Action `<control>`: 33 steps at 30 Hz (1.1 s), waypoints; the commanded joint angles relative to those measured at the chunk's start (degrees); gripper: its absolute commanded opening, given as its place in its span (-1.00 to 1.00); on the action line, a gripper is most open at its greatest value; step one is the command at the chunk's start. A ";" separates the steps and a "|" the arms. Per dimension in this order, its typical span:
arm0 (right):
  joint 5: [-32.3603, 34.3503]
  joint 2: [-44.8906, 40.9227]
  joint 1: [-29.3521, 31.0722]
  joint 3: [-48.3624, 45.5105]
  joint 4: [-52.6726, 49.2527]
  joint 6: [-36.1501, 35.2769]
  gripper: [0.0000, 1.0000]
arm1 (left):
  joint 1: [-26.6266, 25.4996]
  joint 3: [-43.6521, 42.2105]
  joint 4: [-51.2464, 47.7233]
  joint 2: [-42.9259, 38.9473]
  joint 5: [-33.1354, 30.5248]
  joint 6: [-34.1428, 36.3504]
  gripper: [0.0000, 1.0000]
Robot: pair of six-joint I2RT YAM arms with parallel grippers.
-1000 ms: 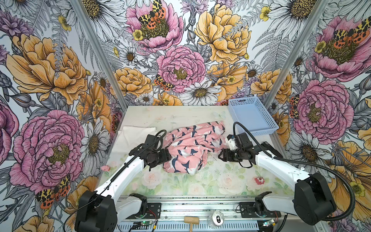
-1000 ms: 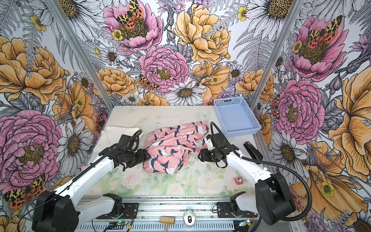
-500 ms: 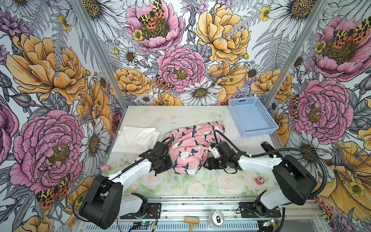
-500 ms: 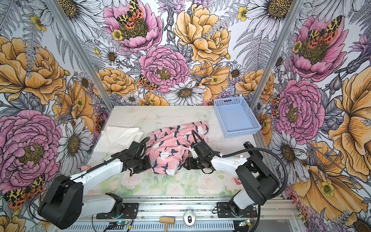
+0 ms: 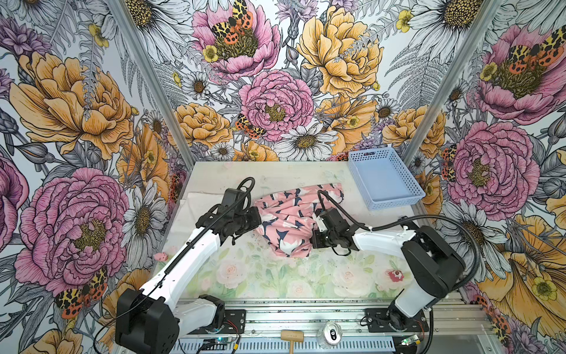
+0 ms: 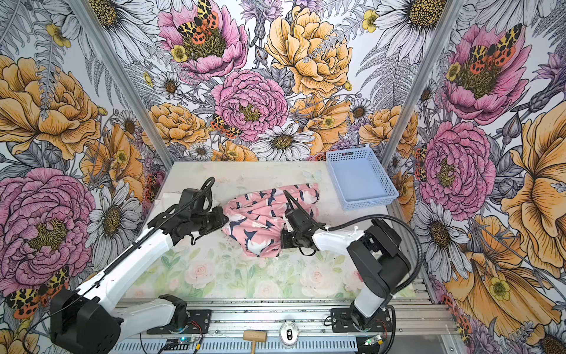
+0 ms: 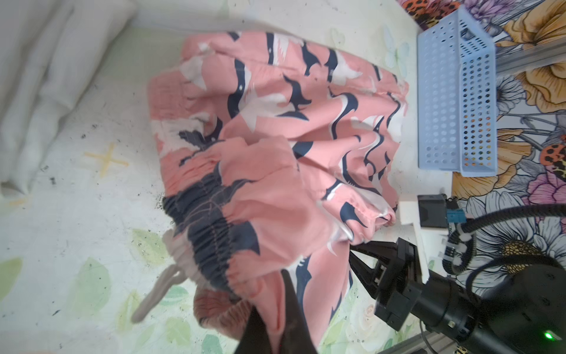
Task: Fold and stack the mixed laundry pile
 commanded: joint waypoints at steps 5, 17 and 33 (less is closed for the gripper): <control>1.69 -24.49 -16.17 3.31 -31.04 -12.16 -1.00 | -0.02 6.60 -7.08 -1.74 -0.26 2.61 -1.00; -1.21 -22.32 -25.23 8.85 -37.94 -13.49 0.16 | -3.49 1.37 -4.69 0.57 -2.63 0.11 -1.00; 2.93 -45.24 -10.05 -15.24 -40.87 23.51 0.47 | 0.29 1.56 -4.66 2.06 -1.96 3.24 -1.00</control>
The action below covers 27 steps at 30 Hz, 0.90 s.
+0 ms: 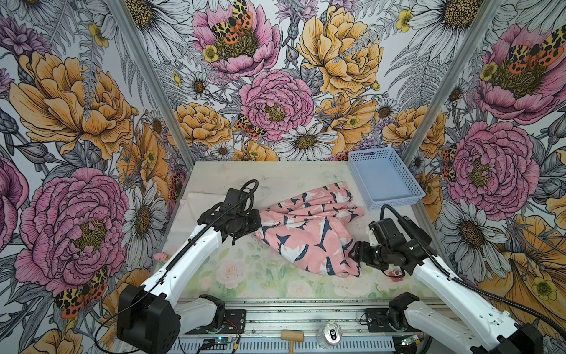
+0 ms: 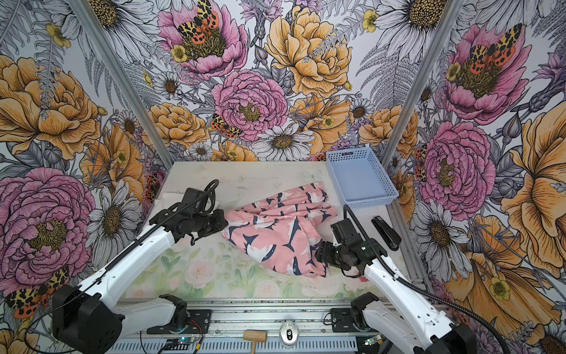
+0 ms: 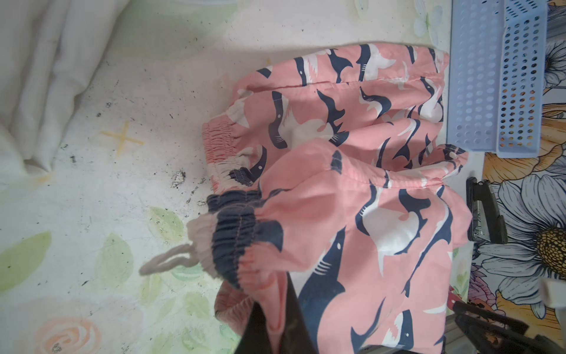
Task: Fold and stack the mixed laundry pile
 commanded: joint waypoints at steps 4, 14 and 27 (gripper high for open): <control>0.11 -12.08 1.70 -10.27 9.03 16.18 0.52 | 1.17 1.30 0.25 0.46 -0.57 1.85 -1.00; -2.01 -10.19 2.36 -14.88 25.17 19.19 -0.09 | 0.11 1.02 0.23 0.42 -1.34 1.28 -1.00; -4.67 -1.28 -16.22 10.25 10.07 -2.68 -1.00 | -0.43 5.80 0.11 0.90 0.73 1.93 -1.00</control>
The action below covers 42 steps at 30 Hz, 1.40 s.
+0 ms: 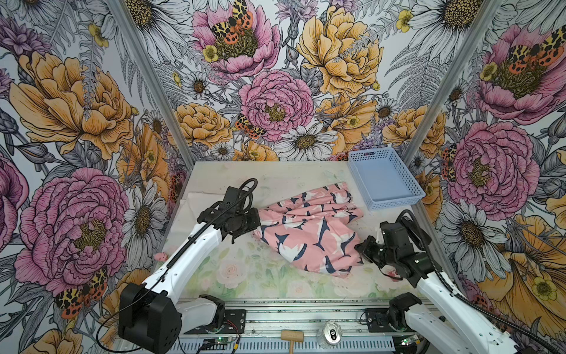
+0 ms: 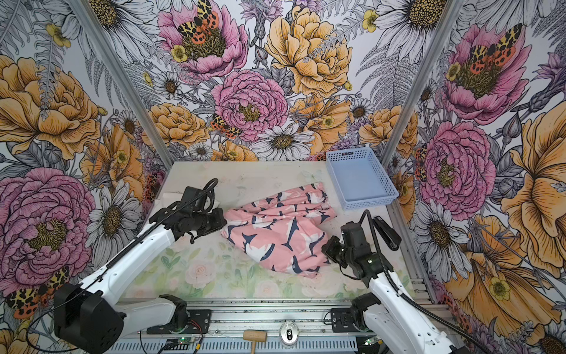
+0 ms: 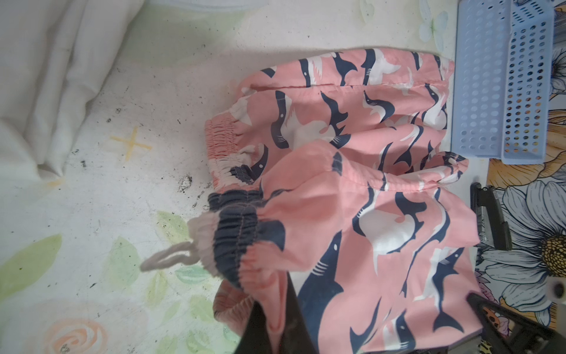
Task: Fold and stack the mixed laundry pile
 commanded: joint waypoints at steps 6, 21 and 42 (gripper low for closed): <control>-1.30 14.78 -16.41 33.84 -17.65 -23.88 -1.00 | -2.79 14.17 -2.84 2.40 1.78 3.72 -1.00; -1.42 41.88 -19.17 42.66 -10.28 -26.83 -0.05 | 0.94 20.45 0.50 26.64 0.91 11.36 -1.00; 8.61 22.72 -10.25 3.11 -1.95 -13.68 0.23 | 1.88 19.26 0.42 25.80 2.43 12.36 -1.00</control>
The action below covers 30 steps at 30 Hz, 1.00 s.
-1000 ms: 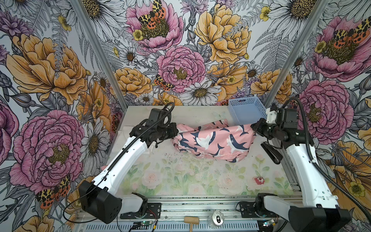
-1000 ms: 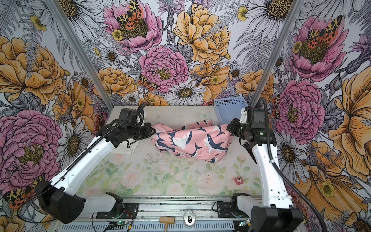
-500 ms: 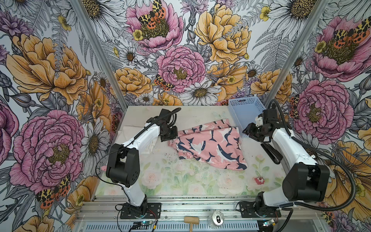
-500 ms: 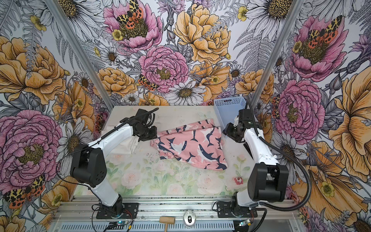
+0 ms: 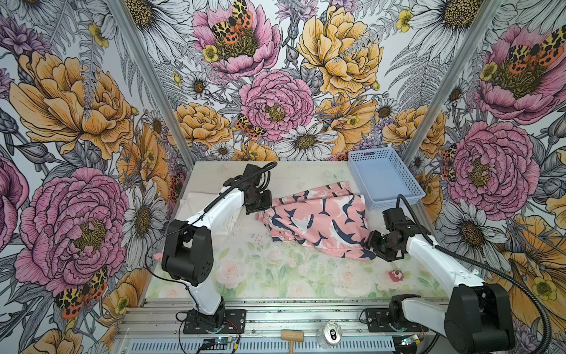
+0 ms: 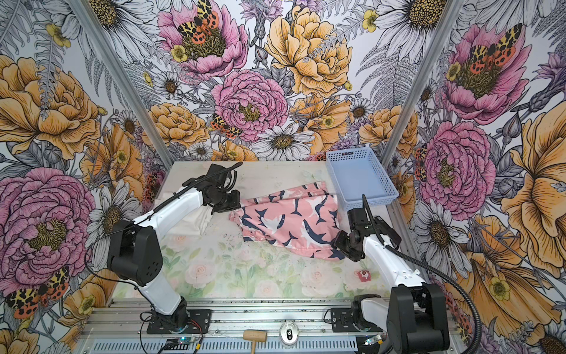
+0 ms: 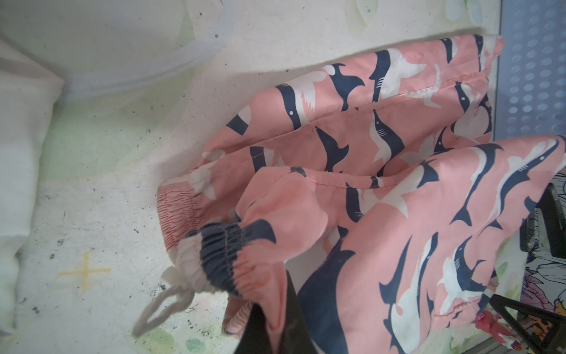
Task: Fold and stack the mixed laundry pile
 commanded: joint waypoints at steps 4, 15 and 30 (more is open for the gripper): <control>1.94 4.49 0.42 -0.88 9.11 0.54 0.22 | 1.01 -1.57 0.86 -2.67 0.17 1.12 -1.00; 0.13 11.93 1.41 -1.34 14.67 0.42 -0.76 | 1.14 -0.98 0.89 -2.02 0.62 1.13 -1.00; 0.63 -0.48 -6.91 15.63 -3.81 -3.45 -1.00 | 3.56 -9.89 1.21 -15.27 -3.24 -0.11 0.17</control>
